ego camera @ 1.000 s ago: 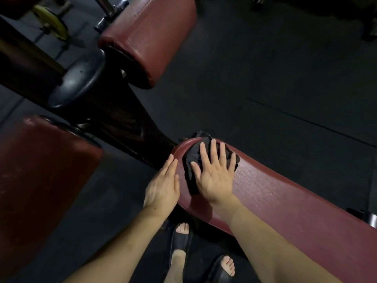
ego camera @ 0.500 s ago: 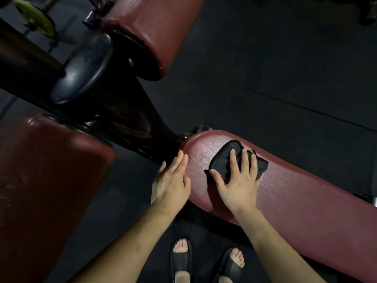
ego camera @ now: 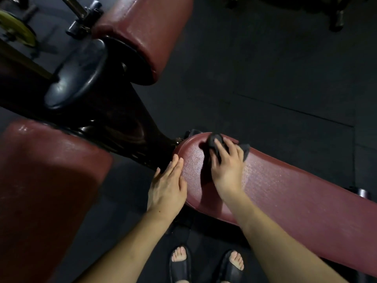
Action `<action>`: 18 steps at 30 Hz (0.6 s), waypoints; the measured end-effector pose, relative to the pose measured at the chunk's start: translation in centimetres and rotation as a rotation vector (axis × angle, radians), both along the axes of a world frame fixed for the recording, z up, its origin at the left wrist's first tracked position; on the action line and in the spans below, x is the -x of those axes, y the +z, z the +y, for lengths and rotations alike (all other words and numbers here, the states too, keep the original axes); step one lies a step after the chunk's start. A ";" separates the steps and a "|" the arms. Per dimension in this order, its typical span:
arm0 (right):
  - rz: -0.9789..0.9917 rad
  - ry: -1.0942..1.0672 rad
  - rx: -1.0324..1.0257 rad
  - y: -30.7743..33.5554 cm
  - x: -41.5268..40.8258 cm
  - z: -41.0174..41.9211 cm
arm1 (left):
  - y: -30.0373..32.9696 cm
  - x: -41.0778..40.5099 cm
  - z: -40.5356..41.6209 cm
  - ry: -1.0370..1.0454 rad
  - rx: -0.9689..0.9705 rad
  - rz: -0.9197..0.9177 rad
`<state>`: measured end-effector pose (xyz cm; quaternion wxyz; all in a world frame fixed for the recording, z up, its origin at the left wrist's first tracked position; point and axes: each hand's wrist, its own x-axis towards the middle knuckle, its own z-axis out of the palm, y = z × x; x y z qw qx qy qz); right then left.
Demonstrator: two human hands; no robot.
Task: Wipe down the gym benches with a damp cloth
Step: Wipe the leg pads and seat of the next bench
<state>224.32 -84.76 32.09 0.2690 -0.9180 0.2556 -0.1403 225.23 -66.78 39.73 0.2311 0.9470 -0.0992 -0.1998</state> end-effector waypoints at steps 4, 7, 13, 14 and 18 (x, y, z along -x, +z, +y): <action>-0.006 0.003 -0.001 1.0 -2.1 1.4 | -0.4 -0.3 0.7 0.110 0.135 0.046; 0.137 0.203 0.103 1.6 2.3 3.0 | -0.4 0.3 1.4 0.135 0.156 0.076; 0.168 0.370 0.354 2.6 4.4 -2.1 | -0.5 0.8 1.2 0.110 0.189 0.085; 0.164 0.441 0.387 2.3 4.6 -2.8 | -0.5 0.9 1.2 0.111 0.189 0.080; 0.099 0.561 0.359 0.2 3.6 -3.7 | -0.9 1.3 1.4 0.098 0.185 0.054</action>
